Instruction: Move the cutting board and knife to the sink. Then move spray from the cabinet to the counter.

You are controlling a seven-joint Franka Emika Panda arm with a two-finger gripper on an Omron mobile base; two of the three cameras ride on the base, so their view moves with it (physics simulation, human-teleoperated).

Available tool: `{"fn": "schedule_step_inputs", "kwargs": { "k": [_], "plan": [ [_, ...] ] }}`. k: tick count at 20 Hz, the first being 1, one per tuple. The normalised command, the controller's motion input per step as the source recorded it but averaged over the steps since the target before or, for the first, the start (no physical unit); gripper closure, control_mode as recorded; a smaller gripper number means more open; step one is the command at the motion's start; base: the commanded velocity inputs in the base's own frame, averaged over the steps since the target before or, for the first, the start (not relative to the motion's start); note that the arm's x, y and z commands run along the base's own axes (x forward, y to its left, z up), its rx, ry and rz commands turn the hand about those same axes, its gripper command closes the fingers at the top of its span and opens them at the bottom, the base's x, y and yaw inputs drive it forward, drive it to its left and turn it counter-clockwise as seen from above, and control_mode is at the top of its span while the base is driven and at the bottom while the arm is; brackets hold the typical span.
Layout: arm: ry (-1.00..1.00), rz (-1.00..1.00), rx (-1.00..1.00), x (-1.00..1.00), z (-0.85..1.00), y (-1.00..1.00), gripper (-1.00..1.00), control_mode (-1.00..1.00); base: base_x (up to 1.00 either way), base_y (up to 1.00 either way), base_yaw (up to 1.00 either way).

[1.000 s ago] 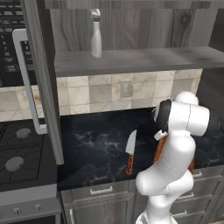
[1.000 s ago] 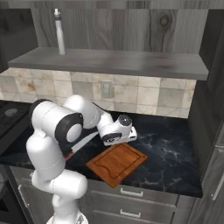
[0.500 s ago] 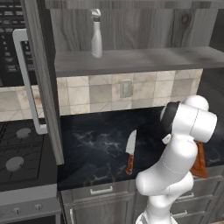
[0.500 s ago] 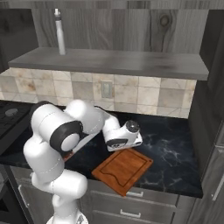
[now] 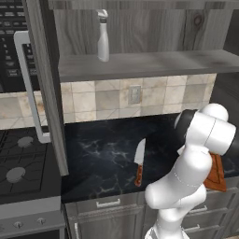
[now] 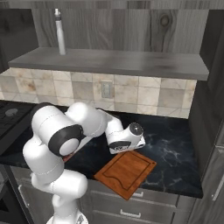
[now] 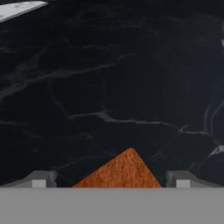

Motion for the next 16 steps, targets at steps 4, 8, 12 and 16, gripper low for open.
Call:
{"fn": "schedule_step_inputs", "kwargs": {
  "k": [4,8,12,16],
  "plan": [
    [0.0,0.0,0.04,0.11,0.15,0.01,-1.0,-1.0,0.0,0.0,0.0],
    [0.0,0.0,0.01,0.16,0.31,0.02,-1.0,-1.0,0.0,0.0,0.0],
    [0.0,0.0,0.0,0.09,0.41,0.05,-1.0,-1.0,0.0,0.0,0.0],
    [0.12,-0.05,0.0,0.0,0.49,0.0,-1.0,-1.0,0.0,0.0,0.0]
  ]
}}
